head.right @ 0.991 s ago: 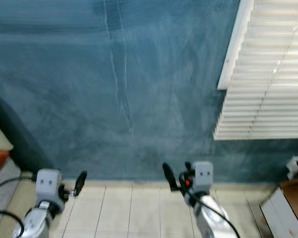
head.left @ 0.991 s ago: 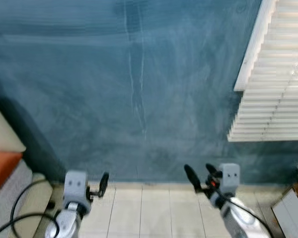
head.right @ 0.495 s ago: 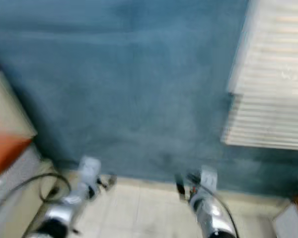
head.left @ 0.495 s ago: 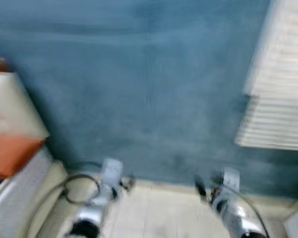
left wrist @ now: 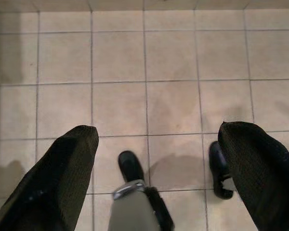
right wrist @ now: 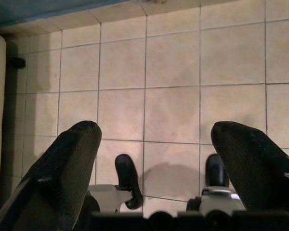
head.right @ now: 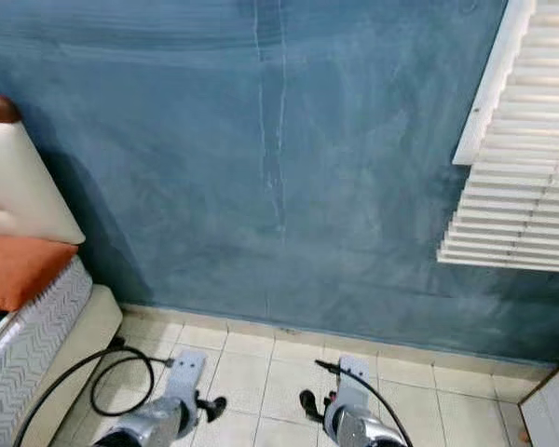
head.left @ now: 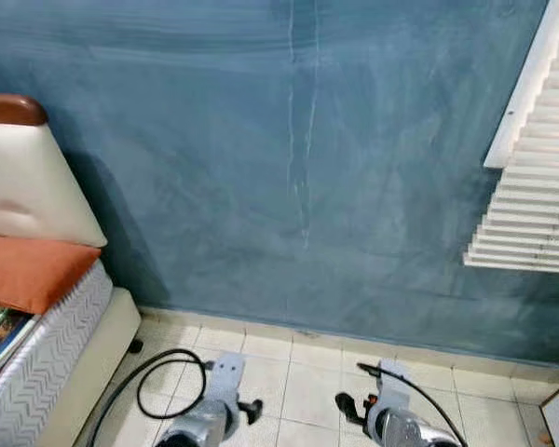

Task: Clean up the room

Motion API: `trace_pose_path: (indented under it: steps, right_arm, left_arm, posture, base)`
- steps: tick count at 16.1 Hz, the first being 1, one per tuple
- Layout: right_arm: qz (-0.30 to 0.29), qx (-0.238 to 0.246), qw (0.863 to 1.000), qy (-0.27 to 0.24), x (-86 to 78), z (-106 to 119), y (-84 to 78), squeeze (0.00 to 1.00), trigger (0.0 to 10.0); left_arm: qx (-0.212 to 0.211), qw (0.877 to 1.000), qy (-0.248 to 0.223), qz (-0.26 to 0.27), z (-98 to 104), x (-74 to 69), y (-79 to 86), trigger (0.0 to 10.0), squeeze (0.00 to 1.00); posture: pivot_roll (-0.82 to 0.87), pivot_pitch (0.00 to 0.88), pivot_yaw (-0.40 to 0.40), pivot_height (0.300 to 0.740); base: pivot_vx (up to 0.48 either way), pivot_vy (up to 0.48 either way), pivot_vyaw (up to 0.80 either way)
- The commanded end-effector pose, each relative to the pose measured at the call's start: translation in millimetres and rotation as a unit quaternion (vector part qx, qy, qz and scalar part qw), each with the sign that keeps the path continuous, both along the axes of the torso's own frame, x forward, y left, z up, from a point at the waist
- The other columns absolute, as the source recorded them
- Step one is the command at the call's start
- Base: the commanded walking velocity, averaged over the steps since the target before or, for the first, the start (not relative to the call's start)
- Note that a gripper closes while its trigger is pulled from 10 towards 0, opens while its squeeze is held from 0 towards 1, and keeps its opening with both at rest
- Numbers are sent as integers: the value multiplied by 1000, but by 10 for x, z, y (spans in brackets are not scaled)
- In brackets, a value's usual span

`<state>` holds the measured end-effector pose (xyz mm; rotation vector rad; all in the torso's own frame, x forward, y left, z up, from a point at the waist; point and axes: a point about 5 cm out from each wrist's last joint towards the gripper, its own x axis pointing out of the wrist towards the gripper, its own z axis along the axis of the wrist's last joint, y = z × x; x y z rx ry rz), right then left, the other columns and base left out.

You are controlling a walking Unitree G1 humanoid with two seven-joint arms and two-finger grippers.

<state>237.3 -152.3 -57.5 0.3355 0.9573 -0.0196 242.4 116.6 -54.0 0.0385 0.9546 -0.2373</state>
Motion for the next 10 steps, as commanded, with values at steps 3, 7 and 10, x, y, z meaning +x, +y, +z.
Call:
trace_pose_path:
  steps: [3, 7, 10]
  right_arm:
    - [2, 1, 1000, 3, 6, 3, 14, 0, 10000]
    - [2, 1, 1000, 3, 6, 3, 14, 0, 10000]
    - [2, 1, 1000, 3, 6, 3, 14, 0, 10000]
  left_arm:
    - [3, 1000, 4, 5, -12, -14, 19, 10000, 0]
    - [3, 1000, 4, 5, -12, -14, 19, 10000, 0]
    - [3, 1000, 4, 5, -12, -14, 19, 10000, 0]
  posture:
    - [-123, 0, 48, 740]
    - [-123, 0, 48, 740]
    - [-123, 0, 48, 740]
  base:
    - [0, 0, 0]
    - [0, 0, 0]
    - [0, 0, 0]
